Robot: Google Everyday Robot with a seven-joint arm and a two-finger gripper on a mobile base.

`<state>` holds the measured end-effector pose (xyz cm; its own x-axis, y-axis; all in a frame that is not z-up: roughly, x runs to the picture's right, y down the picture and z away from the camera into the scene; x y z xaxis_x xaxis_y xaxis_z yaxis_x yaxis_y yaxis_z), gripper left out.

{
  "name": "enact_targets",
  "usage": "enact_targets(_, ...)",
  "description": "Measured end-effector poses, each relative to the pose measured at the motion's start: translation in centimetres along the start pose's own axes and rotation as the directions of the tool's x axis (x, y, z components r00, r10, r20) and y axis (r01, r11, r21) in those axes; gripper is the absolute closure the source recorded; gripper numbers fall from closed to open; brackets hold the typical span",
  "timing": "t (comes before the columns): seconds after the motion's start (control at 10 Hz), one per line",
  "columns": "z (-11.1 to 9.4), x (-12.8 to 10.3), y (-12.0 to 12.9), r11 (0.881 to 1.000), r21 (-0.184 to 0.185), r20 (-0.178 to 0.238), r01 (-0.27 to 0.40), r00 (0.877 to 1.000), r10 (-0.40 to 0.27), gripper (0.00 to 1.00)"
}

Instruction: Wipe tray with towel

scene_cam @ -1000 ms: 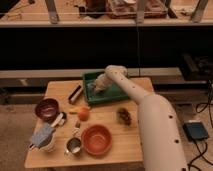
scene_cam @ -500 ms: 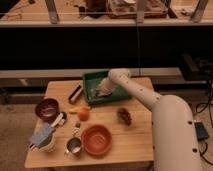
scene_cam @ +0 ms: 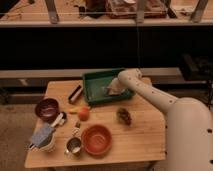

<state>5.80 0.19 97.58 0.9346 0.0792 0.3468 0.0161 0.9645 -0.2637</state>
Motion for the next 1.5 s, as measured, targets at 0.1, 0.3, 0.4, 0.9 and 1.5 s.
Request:
enact_targets(0.1, -0.8, 1.9, -0.8, 0.999, 0.033, -0.036, -0.031, 0.999, 0.032, 1.00)
enact_targets(0.3, -1.0, 4.0, -2.5, 0.995, 0.075, -0.082, -0.071, 0.994, 0.077, 1.00)
enact_targets(0.4, -0.7, 4.5, -3.0, 0.993, 0.086, -0.093, -0.081, 0.992, 0.089, 1.00)
enact_targets(0.9, 3.1, 3.6, -8.3, 0.986, 0.143, -0.044, -0.089, 0.994, 0.096, 1.00)
enact_targets(1.5, 7.6, -3.9, -8.6, 0.997, 0.077, 0.117, -0.013, 0.993, 0.004, 1.00)
